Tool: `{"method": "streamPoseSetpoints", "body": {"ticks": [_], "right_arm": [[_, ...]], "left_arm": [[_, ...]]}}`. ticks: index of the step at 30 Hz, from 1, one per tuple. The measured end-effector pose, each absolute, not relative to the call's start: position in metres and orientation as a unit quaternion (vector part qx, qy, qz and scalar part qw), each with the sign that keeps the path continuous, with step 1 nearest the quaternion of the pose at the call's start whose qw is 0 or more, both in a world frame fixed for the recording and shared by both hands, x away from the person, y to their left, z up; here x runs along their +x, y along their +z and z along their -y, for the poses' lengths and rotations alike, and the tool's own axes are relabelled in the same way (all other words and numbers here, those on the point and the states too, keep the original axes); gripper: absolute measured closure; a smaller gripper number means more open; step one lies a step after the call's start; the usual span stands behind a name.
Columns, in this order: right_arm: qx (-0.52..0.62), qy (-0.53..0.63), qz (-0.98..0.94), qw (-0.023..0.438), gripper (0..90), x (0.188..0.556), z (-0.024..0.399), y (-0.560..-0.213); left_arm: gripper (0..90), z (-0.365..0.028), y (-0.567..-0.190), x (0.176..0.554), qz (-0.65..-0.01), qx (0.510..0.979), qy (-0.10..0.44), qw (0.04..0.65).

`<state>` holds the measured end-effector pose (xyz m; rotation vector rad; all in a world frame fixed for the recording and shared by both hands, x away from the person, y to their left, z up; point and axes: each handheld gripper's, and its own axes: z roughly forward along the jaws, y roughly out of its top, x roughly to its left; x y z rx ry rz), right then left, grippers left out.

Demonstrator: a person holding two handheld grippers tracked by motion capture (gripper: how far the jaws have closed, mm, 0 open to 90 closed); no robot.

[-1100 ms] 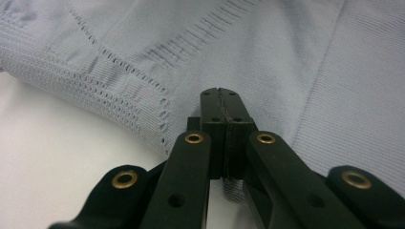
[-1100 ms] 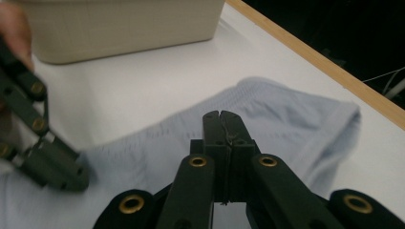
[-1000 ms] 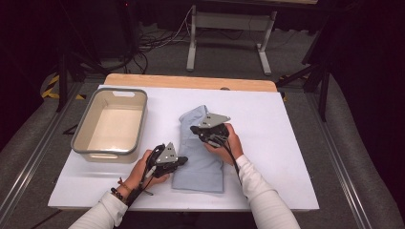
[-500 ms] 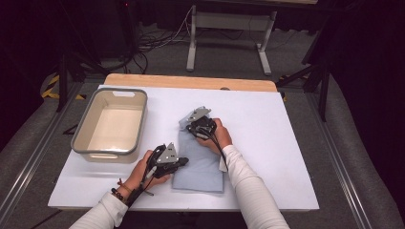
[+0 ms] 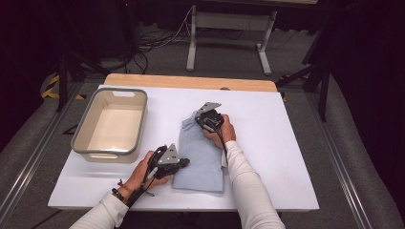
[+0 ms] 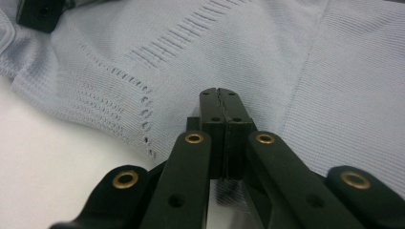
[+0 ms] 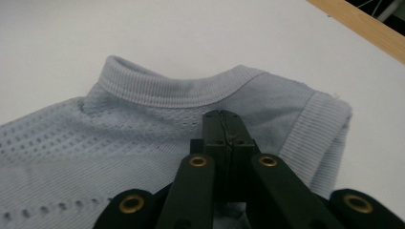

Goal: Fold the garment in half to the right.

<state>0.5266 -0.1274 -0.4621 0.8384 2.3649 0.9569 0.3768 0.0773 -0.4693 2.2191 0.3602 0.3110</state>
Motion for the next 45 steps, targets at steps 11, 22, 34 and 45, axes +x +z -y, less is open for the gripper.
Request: {"method": "streamPoseSetpoints", "body": {"ticks": [11, 22, 34, 45], "right_arm": [[0.365, 0.348, -0.823, 0.261, 89.7, 0.531, 0.146, -0.461], [0.349, 0.407, -0.796, 0.28, 83.1, 0.514, 0.153, -0.431], [0.268, 0.422, -0.826, 0.261, 89.6, 0.431, 0.174, -0.41], [0.263, 0.419, -0.836, 0.237, 89.7, 0.388, 0.178, -0.434]], "left_arm": [[90.0, -0.076, -0.469, 0.376, -0.147, 0.885, 0.123, 0.425], [82.0, -0.081, -0.452, 0.371, -0.149, 0.863, 0.14, 0.463], [84.7, -0.083, -0.441, 0.384, -0.159, 0.857, 0.167, 0.461], [89.9, -0.076, -0.452, 0.393, -0.162, 0.871, 0.159, 0.436]]}}
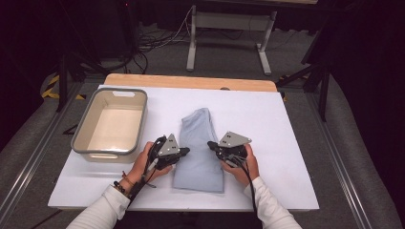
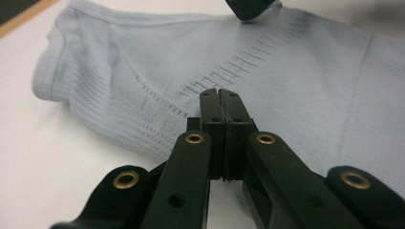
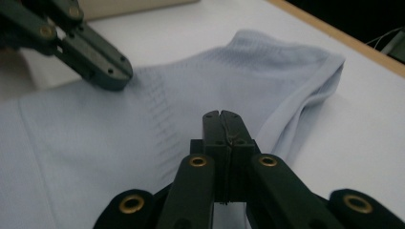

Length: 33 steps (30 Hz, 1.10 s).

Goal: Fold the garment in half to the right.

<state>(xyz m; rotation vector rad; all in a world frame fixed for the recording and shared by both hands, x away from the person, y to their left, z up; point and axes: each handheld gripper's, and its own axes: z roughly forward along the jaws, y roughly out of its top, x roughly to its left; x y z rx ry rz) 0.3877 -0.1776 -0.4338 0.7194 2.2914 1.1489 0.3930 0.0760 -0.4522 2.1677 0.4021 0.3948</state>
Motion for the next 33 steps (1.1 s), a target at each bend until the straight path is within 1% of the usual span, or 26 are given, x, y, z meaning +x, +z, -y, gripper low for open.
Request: {"method": "streamPoseSetpoints", "body": {"ticks": [7, 12, 21, 31, 33], "right_arm": [[0.265, 0.379, -0.854, 0.236, 89.8, 0.381, 0.18, -0.458], [0.27, 0.38, -0.852, 0.238, 89.8, 0.38, 0.184, -0.46], [0.266, 0.402, -0.836, 0.261, 89.5, 0.37, 0.19, -0.443], [0.252, 0.434, -0.82, 0.275, 84.2, 0.354, 0.199, -0.426], [0.255, 0.441, -0.814, 0.278, 83.1, 0.351, 0.201, -0.422]], "left_arm": [[90.0, -0.07, -0.463, 0.39, -0.152, 0.884, 0.153, 0.415], [89.9, -0.069, -0.463, 0.387, -0.156, 0.88, 0.159, 0.42], [87.6, -0.079, -0.446, 0.378, -0.144, 0.865, 0.169, 0.45], [86.1, -0.09, -0.434, 0.368, -0.14, 0.851, 0.187, 0.471], [83.5, -0.091, -0.433, 0.365, -0.135, 0.851, 0.196, 0.467]]}}
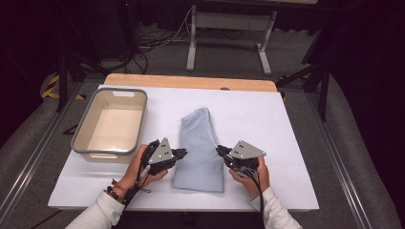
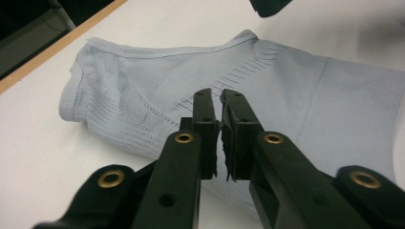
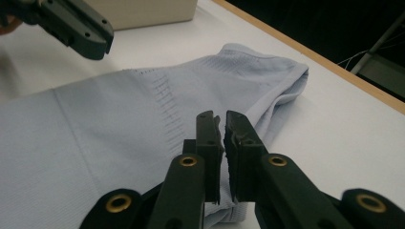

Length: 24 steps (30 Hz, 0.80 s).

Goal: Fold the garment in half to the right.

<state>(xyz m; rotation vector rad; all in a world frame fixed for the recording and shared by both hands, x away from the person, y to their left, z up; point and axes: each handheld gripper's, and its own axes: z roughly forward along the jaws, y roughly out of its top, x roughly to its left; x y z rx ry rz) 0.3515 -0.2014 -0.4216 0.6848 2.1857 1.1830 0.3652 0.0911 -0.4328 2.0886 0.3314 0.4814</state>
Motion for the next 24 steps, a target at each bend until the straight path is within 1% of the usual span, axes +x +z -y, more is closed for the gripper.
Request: {"method": "streamPoseSetpoints", "body": {"ticks": [3, 5, 11, 14, 15, 16, 17, 18, 22, 24], "right_arm": [[0.254, 0.446, -0.811, 0.279, 80.7, 0.348, 0.202, -0.419], [0.25, 0.449, -0.811, 0.279, 77.5, 0.345, 0.202, -0.418], [0.24, 0.455, -0.808, 0.286, 61.1, 0.337, 0.199, -0.416], [0.241, 0.459, -0.804, 0.29, 50.1, 0.334, 0.199, -0.415], [0.243, 0.462, -0.802, 0.292, 46.3, 0.333, 0.2, -0.415], [0.243, 0.465, -0.798, 0.296, 41.7, 0.332, 0.2, -0.415], [0.244, 0.469, -0.795, 0.298, 38.3, 0.33, 0.201, -0.415], [0.246, 0.471, -0.792, 0.3, 34.3, 0.328, 0.201, -0.415], [0.246, 0.465, -0.796, 0.299, 26.4, 0.324, 0.202, -0.42], [0.246, 0.46, -0.799, 0.298, 23.8, 0.322, 0.203, -0.422]], "left_arm": [[81.6, -0.093, -0.43, 0.362, -0.129, 0.849, 0.202, 0.47], [78.0, -0.094, -0.427, 0.36, -0.123, 0.848, 0.208, 0.471], [65.0, -0.093, -0.425, 0.356, -0.113, 0.844, 0.222, 0.475], [56.6, -0.095, -0.425, 0.354, -0.116, 0.841, 0.226, 0.478], [49.8, -0.096, -0.426, 0.353, -0.123, 0.837, 0.229, 0.48], [45.1, -0.097, -0.427, 0.352, -0.128, 0.836, 0.232, 0.481], [42.7, -0.098, -0.428, 0.35, -0.131, 0.834, 0.235, 0.482], [38.4, -0.098, -0.428, 0.349, -0.134, 0.832, 0.235, 0.484], [27.5, -0.102, -0.43, 0.345, -0.142, 0.828, 0.234, 0.489], [24.3, -0.105, -0.429, 0.342, -0.138, 0.826, 0.231, 0.495]]}}
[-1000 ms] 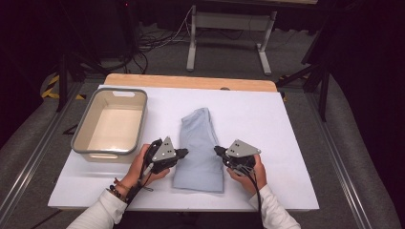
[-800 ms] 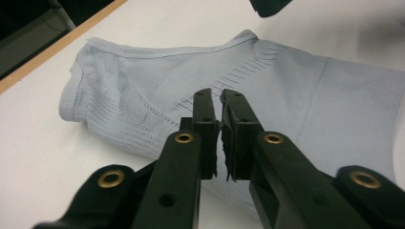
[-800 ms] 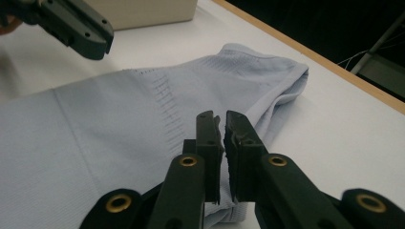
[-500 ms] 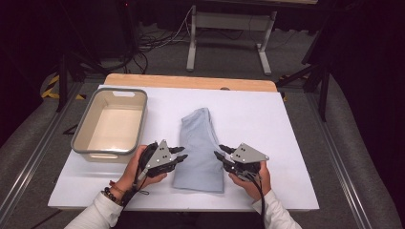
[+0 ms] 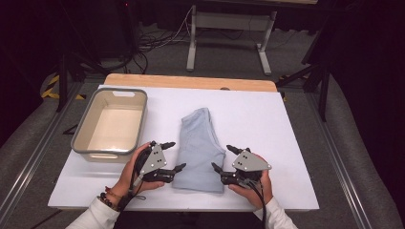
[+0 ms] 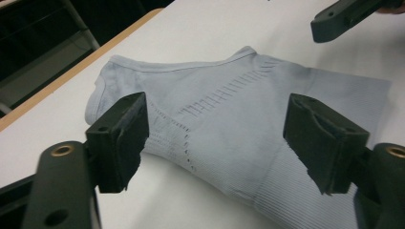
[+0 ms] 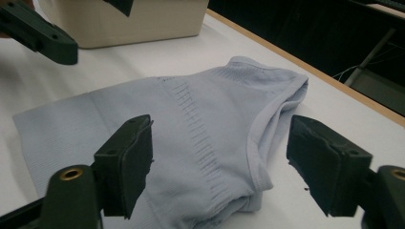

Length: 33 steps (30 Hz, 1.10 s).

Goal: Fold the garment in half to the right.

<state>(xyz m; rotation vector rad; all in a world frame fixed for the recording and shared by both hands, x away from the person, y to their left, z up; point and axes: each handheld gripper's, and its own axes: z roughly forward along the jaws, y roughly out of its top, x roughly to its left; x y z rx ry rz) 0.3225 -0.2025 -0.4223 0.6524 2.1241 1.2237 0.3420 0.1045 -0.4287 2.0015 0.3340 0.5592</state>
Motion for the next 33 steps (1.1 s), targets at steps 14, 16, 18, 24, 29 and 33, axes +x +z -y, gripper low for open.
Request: {"method": "streamPoseSetpoints", "body": {"ticks": [14, 16, 18, 24, 29, 33], "right_arm": [[0.257, 0.469, -0.789, 0.303, 12.9, 0.311, 0.214, -0.427], [0.261, 0.47, -0.786, 0.305, 12.9, 0.31, 0.217, -0.429], [0.263, 0.468, -0.786, 0.308, 12.8, 0.309, 0.219, -0.43], [0.266, 0.457, -0.788, 0.314, 13.0, 0.303, 0.225, -0.435], [0.267, 0.455, -0.789, 0.316, 13.1, 0.3, 0.23, -0.437], [0.266, 0.448, -0.789, 0.326, 13.1, 0.296, 0.234, -0.439]], "left_arm": [[14.1, -0.116, -0.437, 0.332, -0.134, 0.827, 0.227, 0.497], [13.5, -0.118, -0.437, 0.331, -0.135, 0.825, 0.228, 0.499], [13.3, -0.121, -0.438, 0.33, -0.137, 0.824, 0.227, 0.5], [13.4, -0.13, -0.443, 0.326, -0.151, 0.822, 0.23, 0.5], [13.2, -0.136, -0.445, 0.322, -0.152, 0.821, 0.228, 0.502], [12.9, -0.14, -0.45, 0.32, -0.154, 0.824, 0.218, 0.499]]}}
